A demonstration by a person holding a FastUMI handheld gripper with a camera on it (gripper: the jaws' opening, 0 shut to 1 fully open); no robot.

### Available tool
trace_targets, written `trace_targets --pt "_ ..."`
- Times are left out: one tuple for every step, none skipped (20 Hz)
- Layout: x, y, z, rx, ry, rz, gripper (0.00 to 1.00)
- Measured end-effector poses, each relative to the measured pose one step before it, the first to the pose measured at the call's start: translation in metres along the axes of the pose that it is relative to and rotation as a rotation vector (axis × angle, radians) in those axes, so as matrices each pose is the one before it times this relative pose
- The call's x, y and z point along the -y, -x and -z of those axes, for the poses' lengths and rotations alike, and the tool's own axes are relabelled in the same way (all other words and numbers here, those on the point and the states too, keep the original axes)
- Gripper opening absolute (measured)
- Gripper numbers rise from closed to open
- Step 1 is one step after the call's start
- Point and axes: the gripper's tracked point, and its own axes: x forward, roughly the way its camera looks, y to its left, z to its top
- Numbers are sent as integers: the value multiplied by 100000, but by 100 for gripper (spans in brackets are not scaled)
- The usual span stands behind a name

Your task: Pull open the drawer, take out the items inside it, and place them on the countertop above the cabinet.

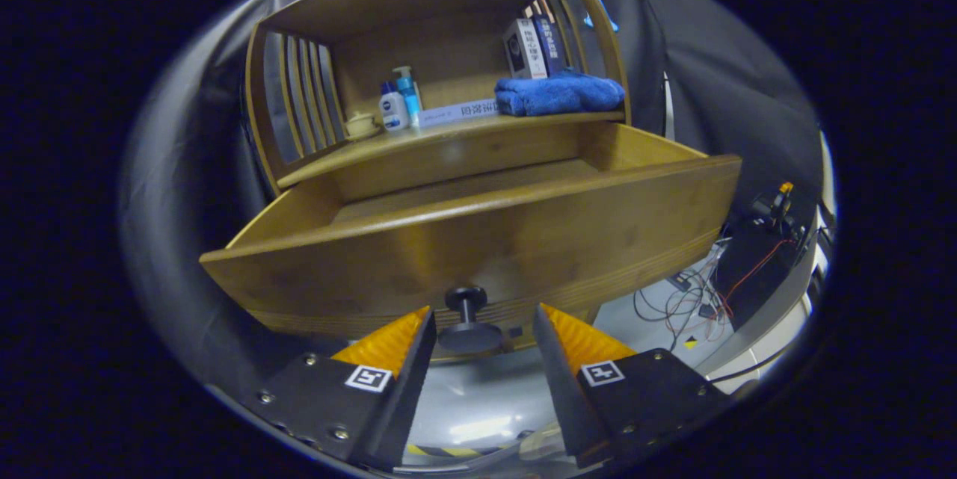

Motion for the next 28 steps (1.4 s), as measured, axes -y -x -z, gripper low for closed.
trace_targets --pt "-176 352 -1084 2812 77 -395 78" --pt "-152 419 -1151 2898 547 -28 79" --pt "-60 310 -1260 2808 1044 225 78" --pt "-200 177 -1281 2474 1118 -21 78" --pt "-261 135 -1391 2683 1153 -266 78" --pt "-354 34 -1566 3117 583 -422 78" --pt "-375 -230 -1589 2715 -93 -428 78" --pt "-490 -449 -1147 1462 31 -453 78" --pt "-262 -690 -935 -361 88 133 78" --pt "-3 -868 -271 -2881 -243 945 78" --pt "-21 -931 192 -4821 -183 1377 78" --pt "-52 -1123 30 -4246 576 1620 78" --pt "-66 -941 23 -3604 1012 1489 78" --pt "-79 -836 221 -4571 1252 1636 78" --pt "21 -800 304 -4477 1285 1775 78" --pt "6 -809 346 -3996 773 1544 79" --pt "-168 -594 76 -3468 330 779 79" --pt "106 -544 29 -3116 -292 1353 79" --pt "106 -349 -19 -3462 -433 1311 79" --pt "144 -604 187 -3418 422 1697 80" --pt "238 -696 327 -4671 704 2005 80" --pt "145 -641 602 -5219 1296 1960 82" --pt "349 -471 755 -5712 1503 2598 82" --pt "212 -526 447 -4731 885 1649 82" --pt "-94 -568 299 -3671 -15 145 82" --pt "-139 -642 491 -3822 -588 278 82" --pt "-5 -575 356 -3331 -338 459 82" --pt "123 -598 623 -3878 53 806 82"
